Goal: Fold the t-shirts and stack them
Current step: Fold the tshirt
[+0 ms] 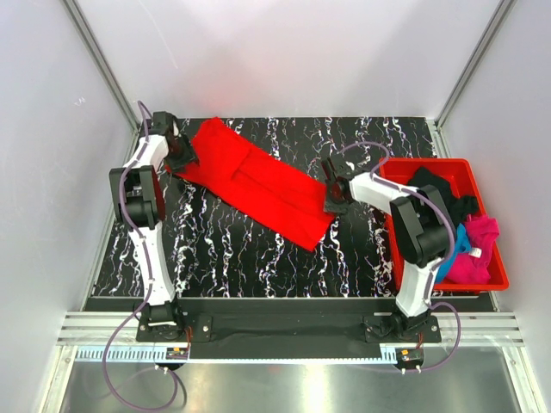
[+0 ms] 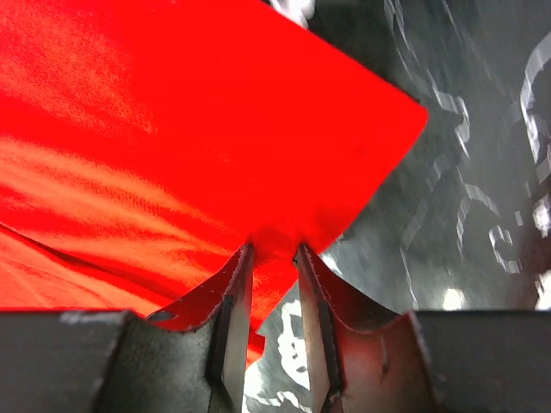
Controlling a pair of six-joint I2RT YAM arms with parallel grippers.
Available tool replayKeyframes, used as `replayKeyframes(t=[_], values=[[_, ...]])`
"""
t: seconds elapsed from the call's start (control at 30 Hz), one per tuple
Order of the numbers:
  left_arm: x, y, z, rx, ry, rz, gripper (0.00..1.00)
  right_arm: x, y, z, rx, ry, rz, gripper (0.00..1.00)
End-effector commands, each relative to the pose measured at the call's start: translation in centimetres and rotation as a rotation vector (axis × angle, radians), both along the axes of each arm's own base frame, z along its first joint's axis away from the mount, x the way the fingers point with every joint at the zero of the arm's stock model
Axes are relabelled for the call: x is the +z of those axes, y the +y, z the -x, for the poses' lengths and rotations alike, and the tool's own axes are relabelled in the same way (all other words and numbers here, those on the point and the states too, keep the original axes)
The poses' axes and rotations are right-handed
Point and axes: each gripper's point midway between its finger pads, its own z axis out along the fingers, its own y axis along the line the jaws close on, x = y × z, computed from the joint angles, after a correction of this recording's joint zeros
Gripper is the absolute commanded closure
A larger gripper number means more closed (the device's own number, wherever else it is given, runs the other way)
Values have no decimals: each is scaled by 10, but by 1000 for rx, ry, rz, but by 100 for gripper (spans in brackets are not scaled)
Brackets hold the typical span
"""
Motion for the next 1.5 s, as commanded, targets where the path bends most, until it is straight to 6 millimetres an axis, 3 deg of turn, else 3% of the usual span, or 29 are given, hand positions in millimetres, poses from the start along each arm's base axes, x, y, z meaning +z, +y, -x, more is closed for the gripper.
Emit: replayKeyframes(t=[0.0, 0.2, 0.3, 0.37, 0.47, 0.53, 0.63, 0.67, 0.77, 0.87, 0.9, 0.97, 1.1, 1.13, 1.17, 1.27, 1.37, 1.4, 1.47], values=[[-13, -2, -14, -57, 0, 0, 42, -12, -21, 40, -55, 76, 46, 66], [10, -19, -50, -169, -152, 78, 40, -15, 16, 84, -115, 112, -84, 64], [25, -30, -49, -210, -180, 120, 40, -12, 43, 110, -137, 137, -156, 62], [53, -27, -45, -211, -224, 91, 40, -4, 47, 116, -144, 126, -162, 61], [90, -9, -33, -178, -261, -24, 36, 8, 35, 117, -165, 103, -115, 58], [101, 2, -26, -159, -267, -78, 34, 25, 33, 109, -143, 69, -88, 56], [110, 13, -15, -120, -249, -127, 32, 51, 57, 95, -10, 26, -163, 53], [109, 14, -11, -116, -231, -128, 33, 62, 68, 86, 39, -1, -195, 53], [93, 14, -6, -110, -174, -120, 32, 67, 91, 70, 208, -29, -233, 51], [65, 28, 4, -28, -37, -147, 33, 71, 109, 43, 353, -73, -204, 53], [53, 30, 12, 0, 3, -127, 33, 56, 103, 40, 351, -36, -155, 54], [52, 28, 14, 17, -24, -101, 33, 55, 97, 23, 360, -36, -133, 56], [37, 14, 13, 2, -74, -25, 33, 36, 73, 14, 335, 15, -106, 58], [38, 13, 11, 2, -64, -21, 33, 33, 67, 15, 328, 20, -85, 58], [19, 13, 12, 4, -18, -16, 33, 30, 61, 18, 323, 27, -65, 58], [0, 9, 7, 0, 10, 17, 34, 21, 50, 30, 311, 44, -39, 58], [-8, 3, -3, 6, 1, 60, 40, 8, 43, 43, 262, 74, -44, 59], [-18, -1, -3, 1, 19, 83, 44, 5, 42, 46, 226, 80, -52, 60], [-20, -3, -10, -7, 10, 97, 62, -7, 37, 63, 196, 119, -53, 61]])
